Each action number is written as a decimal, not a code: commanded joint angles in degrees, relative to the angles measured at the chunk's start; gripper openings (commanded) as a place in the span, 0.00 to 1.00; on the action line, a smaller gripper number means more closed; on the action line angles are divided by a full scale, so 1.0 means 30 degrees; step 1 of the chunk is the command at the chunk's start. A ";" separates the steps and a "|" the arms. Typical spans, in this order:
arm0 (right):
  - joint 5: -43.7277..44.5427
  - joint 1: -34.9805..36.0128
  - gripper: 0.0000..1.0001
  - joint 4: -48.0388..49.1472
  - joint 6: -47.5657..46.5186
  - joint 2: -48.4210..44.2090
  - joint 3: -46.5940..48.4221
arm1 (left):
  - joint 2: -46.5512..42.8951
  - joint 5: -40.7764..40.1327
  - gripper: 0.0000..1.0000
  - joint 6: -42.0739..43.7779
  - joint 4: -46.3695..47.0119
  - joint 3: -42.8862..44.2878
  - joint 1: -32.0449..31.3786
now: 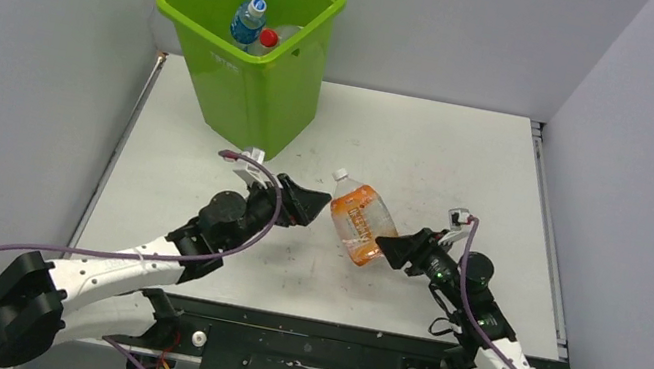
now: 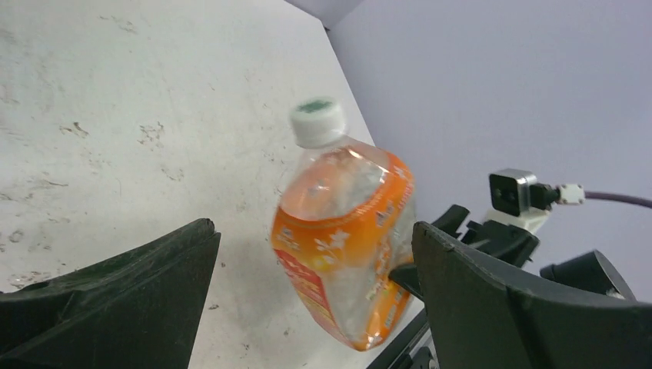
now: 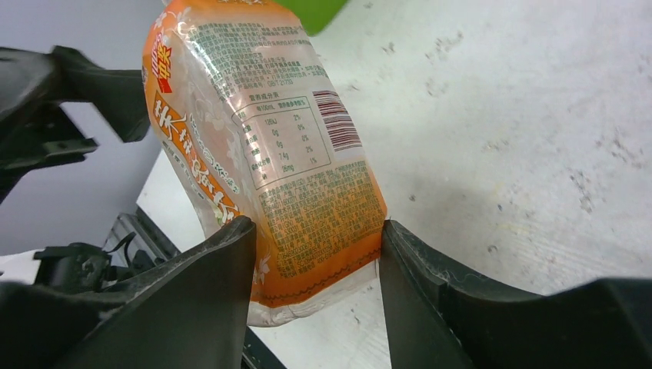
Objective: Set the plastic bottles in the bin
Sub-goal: Pick up the plastic bottle at the center of the board, then place the plastic bottle in the trash bin, then reset both arms
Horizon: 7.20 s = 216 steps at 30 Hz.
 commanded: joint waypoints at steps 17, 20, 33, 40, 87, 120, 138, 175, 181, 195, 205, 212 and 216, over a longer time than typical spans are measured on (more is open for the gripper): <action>-0.2907 0.0761 0.05 0.3381 -0.0446 -0.1593 0.0305 | 0.1264 0.3074 0.83 0.1150 -0.0459 0.4390 0.1200; -0.2850 0.0797 0.05 0.3381 -0.0467 -0.1591 0.0421 | 0.1640 0.3543 0.70 0.1020 -0.0192 0.4465 0.1209; -0.1355 0.0820 0.90 -0.0351 -0.0833 -0.2155 0.3526 | 0.0397 0.2315 0.00 0.4708 -0.2577 0.7843 0.1760; -0.0202 0.0831 0.90 -0.4854 -0.1758 -0.4250 0.5824 | 0.1519 0.0812 0.00 0.8323 -0.5587 1.7100 0.6355; 0.4005 0.3128 0.90 -0.7283 -0.4155 -0.5601 0.4935 | 1.3616 -0.3473 0.97 1.8415 -0.4714 2.9741 1.0496; 1.1140 0.3354 0.90 -0.6577 -0.1436 -0.2627 0.8559 | -0.6030 -0.7107 0.96 0.9420 -1.6687 1.1657 0.7263; 1.3374 0.3465 0.90 -0.7240 0.2008 0.2114 1.0507 | -0.7428 -0.8236 0.96 1.2124 -0.9925 -0.1326 0.7256; 1.8790 0.1466 0.90 0.3074 -0.4043 0.6561 0.4723 | 0.8301 -0.4660 0.96 1.3934 1.1882 -0.4615 1.3975; 2.0210 -0.1647 0.90 0.9245 -0.9242 0.7906 0.3835 | 0.8177 -0.4803 0.96 1.3625 1.1750 -0.4620 1.4207; 1.9747 -0.2891 0.90 1.3779 -1.0502 1.5921 0.1879 | 0.8179 -0.4809 0.96 1.3650 1.1758 -0.4632 1.4222; 1.8332 -0.2968 0.90 2.1923 -1.3568 1.6452 -0.1488 | 0.8172 -0.4784 0.96 1.3822 1.1791 -0.4655 1.4120; 1.6894 -0.3378 0.90 2.5469 -1.3951 1.9002 -0.2031 | 0.8158 -0.4800 0.96 1.3850 1.1808 -0.4664 1.4120; 1.6615 -0.3801 0.90 2.2489 -1.3459 1.8895 -0.0710 | 0.8205 -0.4786 0.96 1.3885 1.1801 -0.4635 1.4062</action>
